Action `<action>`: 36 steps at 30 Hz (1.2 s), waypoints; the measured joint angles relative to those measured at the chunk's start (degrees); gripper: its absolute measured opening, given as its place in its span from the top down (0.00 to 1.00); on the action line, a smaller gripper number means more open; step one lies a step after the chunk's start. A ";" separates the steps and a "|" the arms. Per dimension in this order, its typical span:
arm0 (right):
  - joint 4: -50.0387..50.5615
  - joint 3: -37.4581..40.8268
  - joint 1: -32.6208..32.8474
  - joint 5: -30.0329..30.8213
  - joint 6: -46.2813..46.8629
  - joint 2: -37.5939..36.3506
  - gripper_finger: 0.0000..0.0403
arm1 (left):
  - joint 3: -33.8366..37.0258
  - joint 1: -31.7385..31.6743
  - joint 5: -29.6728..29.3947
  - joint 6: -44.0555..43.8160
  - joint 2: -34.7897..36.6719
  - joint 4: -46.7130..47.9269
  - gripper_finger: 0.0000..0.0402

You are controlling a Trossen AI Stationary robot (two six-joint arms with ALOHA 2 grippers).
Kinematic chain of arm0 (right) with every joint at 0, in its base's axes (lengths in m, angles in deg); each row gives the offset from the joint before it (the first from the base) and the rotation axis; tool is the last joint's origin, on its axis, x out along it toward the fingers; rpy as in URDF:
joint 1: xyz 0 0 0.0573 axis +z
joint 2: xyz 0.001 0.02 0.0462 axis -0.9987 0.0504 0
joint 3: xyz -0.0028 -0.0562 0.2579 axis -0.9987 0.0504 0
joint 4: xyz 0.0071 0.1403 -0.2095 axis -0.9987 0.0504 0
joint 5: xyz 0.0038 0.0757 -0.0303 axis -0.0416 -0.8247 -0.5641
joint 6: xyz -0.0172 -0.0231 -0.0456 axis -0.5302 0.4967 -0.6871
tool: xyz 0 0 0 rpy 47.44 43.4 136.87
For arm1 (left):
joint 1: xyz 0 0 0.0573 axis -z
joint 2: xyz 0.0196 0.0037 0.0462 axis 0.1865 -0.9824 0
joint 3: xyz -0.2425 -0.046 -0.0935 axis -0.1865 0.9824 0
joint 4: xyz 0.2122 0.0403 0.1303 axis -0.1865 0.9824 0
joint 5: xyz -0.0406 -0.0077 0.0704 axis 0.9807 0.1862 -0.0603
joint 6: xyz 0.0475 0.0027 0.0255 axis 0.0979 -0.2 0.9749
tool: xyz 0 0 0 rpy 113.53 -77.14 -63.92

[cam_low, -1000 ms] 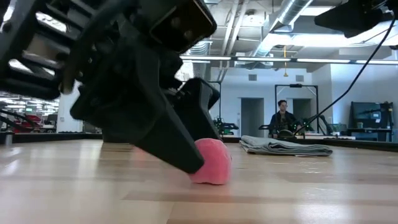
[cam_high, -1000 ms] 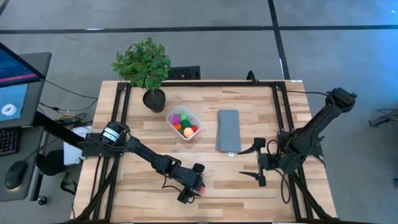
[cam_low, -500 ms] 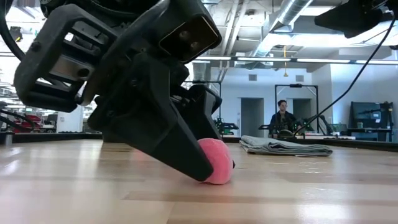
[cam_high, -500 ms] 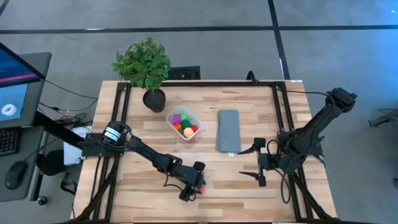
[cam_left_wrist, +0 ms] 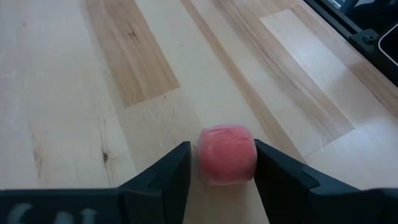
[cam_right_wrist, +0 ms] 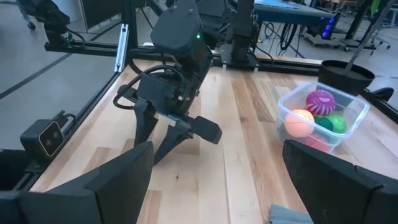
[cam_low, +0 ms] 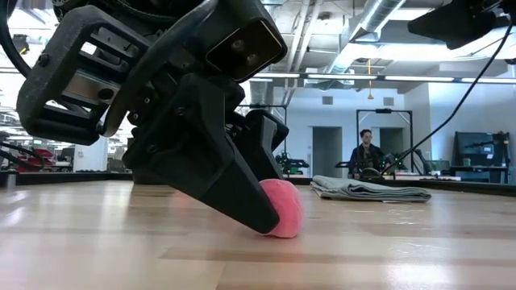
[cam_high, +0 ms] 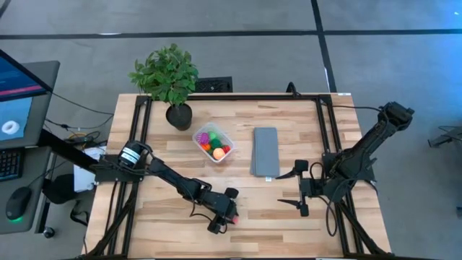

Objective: Pick and placing Produce into tupperware
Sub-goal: Put the pink peach into the transparent bin

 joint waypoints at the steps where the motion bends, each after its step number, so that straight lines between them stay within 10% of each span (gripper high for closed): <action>1: 0.00 0.00 0.00 0.00 -0.01 0.00 0.06 | 0.00 0.00 0.02 0.00 0.00 0.00 0.62; 36: 0.07 0.00 -0.01 0.00 -0.03 0.00 0.06 | 0.02 -1.14 1.16 1.77 -0.04 -2.14 0.65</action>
